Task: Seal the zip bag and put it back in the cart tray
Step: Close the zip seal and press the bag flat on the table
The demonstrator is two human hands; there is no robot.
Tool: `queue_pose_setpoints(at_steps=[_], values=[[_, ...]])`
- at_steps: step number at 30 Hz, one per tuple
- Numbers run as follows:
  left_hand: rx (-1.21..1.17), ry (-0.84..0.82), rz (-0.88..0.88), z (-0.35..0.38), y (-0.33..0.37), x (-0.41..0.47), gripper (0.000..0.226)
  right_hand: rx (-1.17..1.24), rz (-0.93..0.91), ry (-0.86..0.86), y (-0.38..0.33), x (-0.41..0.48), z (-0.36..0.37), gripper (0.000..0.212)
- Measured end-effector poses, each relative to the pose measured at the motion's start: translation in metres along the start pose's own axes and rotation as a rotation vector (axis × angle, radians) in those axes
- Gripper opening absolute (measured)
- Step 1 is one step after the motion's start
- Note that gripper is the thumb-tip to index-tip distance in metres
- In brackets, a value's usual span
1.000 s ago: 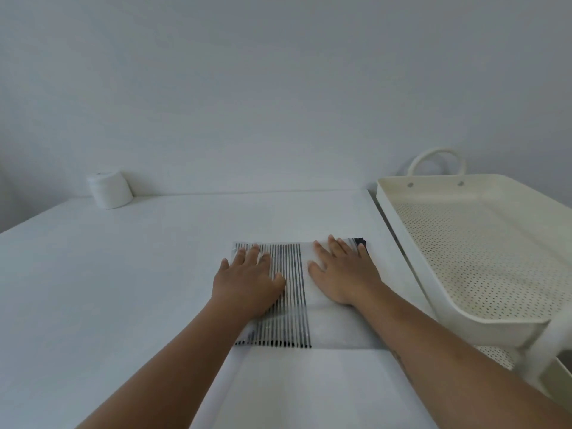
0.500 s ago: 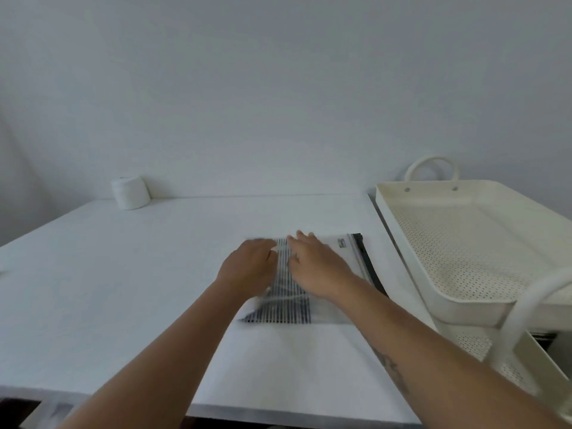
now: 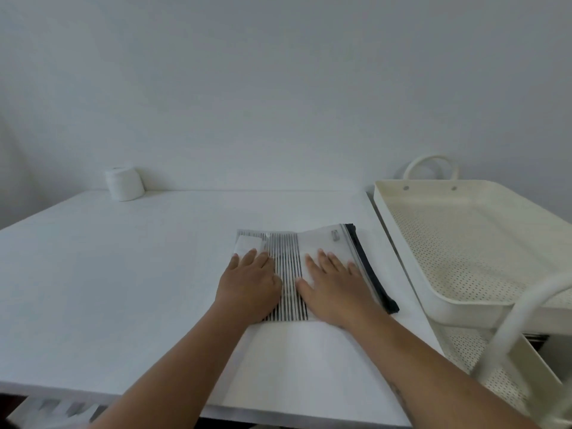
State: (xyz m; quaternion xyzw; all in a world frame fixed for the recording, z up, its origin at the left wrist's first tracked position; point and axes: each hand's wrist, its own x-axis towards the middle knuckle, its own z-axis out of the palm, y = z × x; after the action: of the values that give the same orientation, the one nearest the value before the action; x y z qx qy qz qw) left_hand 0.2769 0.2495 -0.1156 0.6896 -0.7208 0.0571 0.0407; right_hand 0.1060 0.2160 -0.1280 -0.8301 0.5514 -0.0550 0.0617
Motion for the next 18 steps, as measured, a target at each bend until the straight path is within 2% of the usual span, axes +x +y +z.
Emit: queue_pose_setpoints(at_steps=[4, 7, 8, 10, 11, 13, 15, 18], values=[[-0.015, -0.08, -0.022, -0.006, 0.0, 0.002, 0.055, 0.001, 0.083, -0.024, 0.023, -0.004, -0.008, 0.081], [-0.117, -0.185, -0.064, -0.022, -0.002, 0.014, 0.042, -0.041, 0.132, -0.112, 0.028, -0.001, -0.022, 0.079], [-0.133, -0.184, -0.061, -0.027, -0.004, 0.019, 0.037, -0.062, 0.139, -0.12, 0.026, 0.002, -0.029, 0.073], [-0.198, -0.074, -0.111, -0.034, -0.01, 0.03, 0.032, -0.087, 0.133, -0.025, 0.016, 0.012, -0.043, 0.048], [-0.248, -0.02, -0.149, -0.033, -0.013, 0.033, 0.031, -0.078, 0.115, 0.047, 0.009, 0.019, -0.048, 0.039], [-0.306, -0.031, -0.152, -0.027, -0.017, 0.039, 0.033, -0.015, 0.032, 0.125, -0.007, 0.039, -0.053, 0.04], [-0.286, -0.082, -0.131, -0.015, -0.019, 0.041, 0.042, 0.046, -0.079, 0.085, -0.026, 0.061, -0.05, 0.048], [-0.274, -0.065, -0.09, -0.005, -0.022, 0.042, 0.052, 0.076, -0.214, -0.049, -0.048, 0.085, -0.032, 0.051]])
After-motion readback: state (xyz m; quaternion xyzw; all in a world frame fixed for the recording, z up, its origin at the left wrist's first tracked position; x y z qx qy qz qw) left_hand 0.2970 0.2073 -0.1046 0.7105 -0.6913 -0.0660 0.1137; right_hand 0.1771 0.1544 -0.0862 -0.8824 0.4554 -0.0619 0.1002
